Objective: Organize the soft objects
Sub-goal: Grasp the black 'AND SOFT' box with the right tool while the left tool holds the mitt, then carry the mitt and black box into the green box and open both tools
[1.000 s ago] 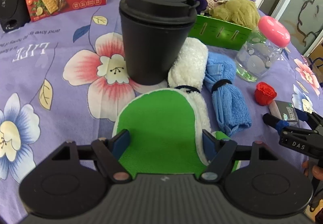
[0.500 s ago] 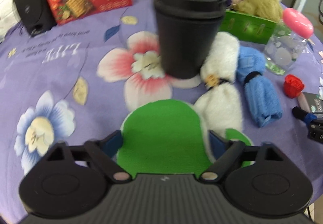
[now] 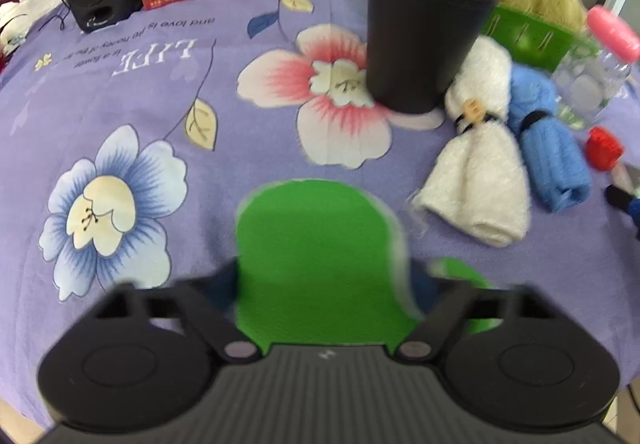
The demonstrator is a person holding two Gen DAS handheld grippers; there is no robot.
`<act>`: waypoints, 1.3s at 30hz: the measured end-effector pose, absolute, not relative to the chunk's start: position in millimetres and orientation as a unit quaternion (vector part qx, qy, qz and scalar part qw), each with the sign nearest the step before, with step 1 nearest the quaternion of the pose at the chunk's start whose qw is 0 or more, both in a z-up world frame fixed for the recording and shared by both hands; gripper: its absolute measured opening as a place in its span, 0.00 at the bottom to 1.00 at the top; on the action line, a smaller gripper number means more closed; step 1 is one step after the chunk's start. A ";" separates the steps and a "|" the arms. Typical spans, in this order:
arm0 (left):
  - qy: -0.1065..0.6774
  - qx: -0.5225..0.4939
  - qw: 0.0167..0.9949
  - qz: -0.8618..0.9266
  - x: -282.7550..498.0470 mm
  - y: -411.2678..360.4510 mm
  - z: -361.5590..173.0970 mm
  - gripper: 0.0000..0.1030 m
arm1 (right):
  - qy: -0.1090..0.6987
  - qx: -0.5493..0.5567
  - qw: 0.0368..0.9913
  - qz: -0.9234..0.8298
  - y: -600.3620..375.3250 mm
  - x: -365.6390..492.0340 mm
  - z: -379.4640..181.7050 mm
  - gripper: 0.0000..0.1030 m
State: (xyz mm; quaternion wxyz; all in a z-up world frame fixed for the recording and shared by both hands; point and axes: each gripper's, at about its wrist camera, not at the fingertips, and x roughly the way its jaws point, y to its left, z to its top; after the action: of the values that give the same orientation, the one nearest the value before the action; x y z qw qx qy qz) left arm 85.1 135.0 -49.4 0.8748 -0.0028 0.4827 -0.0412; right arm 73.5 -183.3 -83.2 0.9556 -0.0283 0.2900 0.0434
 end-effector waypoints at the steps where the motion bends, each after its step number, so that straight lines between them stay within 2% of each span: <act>1: 0.481 -0.005 0.876 -0.045 83.9 135.5 -45.8 0.34 | 0.292 -0.026 0.955 0.048 -184.7 71.8 -81.6 0.55; 3: 0.484 -0.028 0.873 -0.055 83.9 138.7 -41.2 0.19 | 0.295 -0.018 0.954 0.059 -187.9 67.0 -77.2 0.54; 6: 0.481 -0.057 0.872 -0.061 81.7 143.2 -30.8 0.15 | 0.285 -0.013 0.955 0.078 -189.7 53.9 -66.0 0.54; 12: 0.441 -0.082 0.889 -0.092 82.8 144.5 13.6 0.15 | 0.228 0.043 0.965 0.119 -200.7 37.2 -27.0 0.55; 20: 0.389 -0.098 0.905 -0.140 130.3 128.6 81.4 0.15 | 0.152 -0.008 0.975 0.162 -182.2 80.9 34.1 0.55; 28: 0.346 -0.084 0.923 -0.146 258.8 87.1 150.6 0.15 | 0.168 -0.062 0.966 0.184 -166.0 204.3 86.2 0.55; 33: 0.367 -0.065 0.919 -0.126 347.2 57.6 137.6 0.15 | 0.207 -0.093 0.954 0.196 -146.5 272.3 80.8 0.55; 35: 0.388 -0.052 0.913 -0.112 377.0 49.3 120.1 0.36 | 0.236 -0.097 0.944 0.209 -139.1 294.0 72.5 0.56; 36: 0.396 -0.042 0.912 -0.104 388.6 45.7 111.4 0.67 | 0.249 -0.094 0.939 0.217 -136.4 302.3 68.7 0.57; 39: 0.401 -0.015 0.912 -0.080 405.9 40.7 95.7 0.68 | 0.258 -0.090 0.935 0.224 -132.4 314.1 64.9 0.58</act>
State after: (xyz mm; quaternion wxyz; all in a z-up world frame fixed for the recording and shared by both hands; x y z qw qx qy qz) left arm 405.9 40.7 95.7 0.9122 -0.0153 0.4015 -0.0803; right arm 314.1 -132.4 64.9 0.9353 -0.0899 0.2584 0.2244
